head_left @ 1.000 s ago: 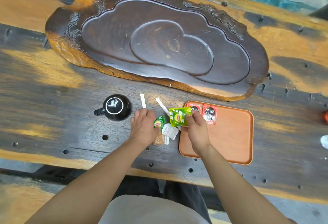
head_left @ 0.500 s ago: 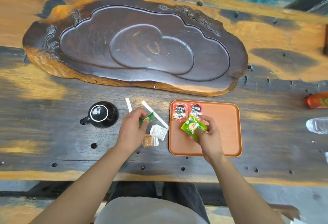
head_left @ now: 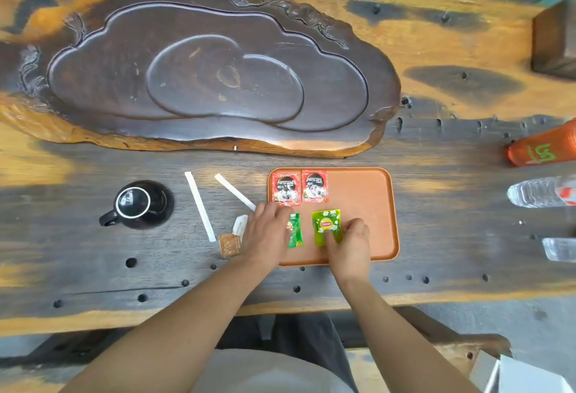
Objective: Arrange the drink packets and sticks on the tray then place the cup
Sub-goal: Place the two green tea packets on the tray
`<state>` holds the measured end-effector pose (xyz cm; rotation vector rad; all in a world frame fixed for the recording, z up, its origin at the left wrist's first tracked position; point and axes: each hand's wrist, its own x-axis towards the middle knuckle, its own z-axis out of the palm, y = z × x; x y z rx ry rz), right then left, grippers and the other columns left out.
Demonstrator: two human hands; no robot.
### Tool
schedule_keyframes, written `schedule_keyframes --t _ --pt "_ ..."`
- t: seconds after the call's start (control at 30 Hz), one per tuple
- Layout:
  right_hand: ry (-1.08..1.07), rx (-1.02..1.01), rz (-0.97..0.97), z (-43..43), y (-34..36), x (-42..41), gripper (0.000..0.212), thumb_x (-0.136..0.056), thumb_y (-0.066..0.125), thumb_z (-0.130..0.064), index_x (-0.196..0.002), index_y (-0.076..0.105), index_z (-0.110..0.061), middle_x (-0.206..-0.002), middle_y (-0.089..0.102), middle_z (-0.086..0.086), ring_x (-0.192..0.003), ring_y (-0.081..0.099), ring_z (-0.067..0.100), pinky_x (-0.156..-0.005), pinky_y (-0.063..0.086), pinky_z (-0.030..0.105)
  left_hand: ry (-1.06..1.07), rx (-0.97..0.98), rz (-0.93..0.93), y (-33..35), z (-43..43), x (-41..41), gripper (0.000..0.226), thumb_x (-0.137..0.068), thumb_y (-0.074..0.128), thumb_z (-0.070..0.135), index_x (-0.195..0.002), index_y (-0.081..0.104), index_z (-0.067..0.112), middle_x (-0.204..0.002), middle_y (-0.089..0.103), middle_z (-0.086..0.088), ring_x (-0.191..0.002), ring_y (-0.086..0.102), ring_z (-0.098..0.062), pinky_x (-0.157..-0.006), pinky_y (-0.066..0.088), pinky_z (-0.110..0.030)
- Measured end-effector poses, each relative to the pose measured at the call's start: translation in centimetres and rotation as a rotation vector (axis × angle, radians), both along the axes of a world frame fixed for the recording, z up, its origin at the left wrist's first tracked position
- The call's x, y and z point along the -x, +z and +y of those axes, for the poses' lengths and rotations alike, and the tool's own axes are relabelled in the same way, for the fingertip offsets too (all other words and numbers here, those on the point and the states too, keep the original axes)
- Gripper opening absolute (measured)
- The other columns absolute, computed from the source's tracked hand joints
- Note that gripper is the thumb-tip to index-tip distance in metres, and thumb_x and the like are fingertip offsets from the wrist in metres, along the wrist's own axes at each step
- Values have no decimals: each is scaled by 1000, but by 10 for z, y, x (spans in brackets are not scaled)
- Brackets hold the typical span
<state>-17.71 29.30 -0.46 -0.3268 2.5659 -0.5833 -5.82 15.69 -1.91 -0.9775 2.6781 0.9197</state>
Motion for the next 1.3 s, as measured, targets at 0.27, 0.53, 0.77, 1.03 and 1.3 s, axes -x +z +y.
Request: schedule_keyframes --t 0.27,0.53,0.77,1.03,1.3 --pt "682 -78 198 22 -4 29 45 -89 66 -17 -132 57 -24 -139 54 2 -128 48 26 -94 47 42 -151 94 48 -5 13 -11 48 -86 70 28 -131 61 15 -131 58 -3 -126 50 -24 -105 43 -42" --pt "930 -123 102 18 -18 44 54 -96 58 -19 -147 44 -28 -160 37 -3 -148 29 23 -109 43 43 -198 148 20 -16 21 -14 48 -84 74 25 -129 65 14 -134 62 -5 -126 55 -27 -106 44 -44" --pt "948 -106 127 8 -16 34 54 -95 62 -21 -146 46 -26 -157 41 1 -144 34 26 -107 44 43 -163 126 23 -18 18 -7 48 -88 69 19 -135 60 14 -140 58 -5 -134 48 -27 -110 41 -43" --pt "906 -123 140 6 -16 33 54 -93 66 -23 -145 48 -25 -155 43 1 -141 37 26 -104 45 43 -164 132 42 -19 18 -8 47 -90 66 18 -136 59 12 -142 57 -6 -135 46 -28 -111 39 -43" --pt "898 -135 189 5 -11 29 53 -94 64 -33 -144 48 -28 -153 45 -1 -137 38 26 -99 43 44 -110 87 117 -11 15 -13 43 -93 62 22 -135 59 14 -141 56 -5 -135 45 -25 -113 38 -42"
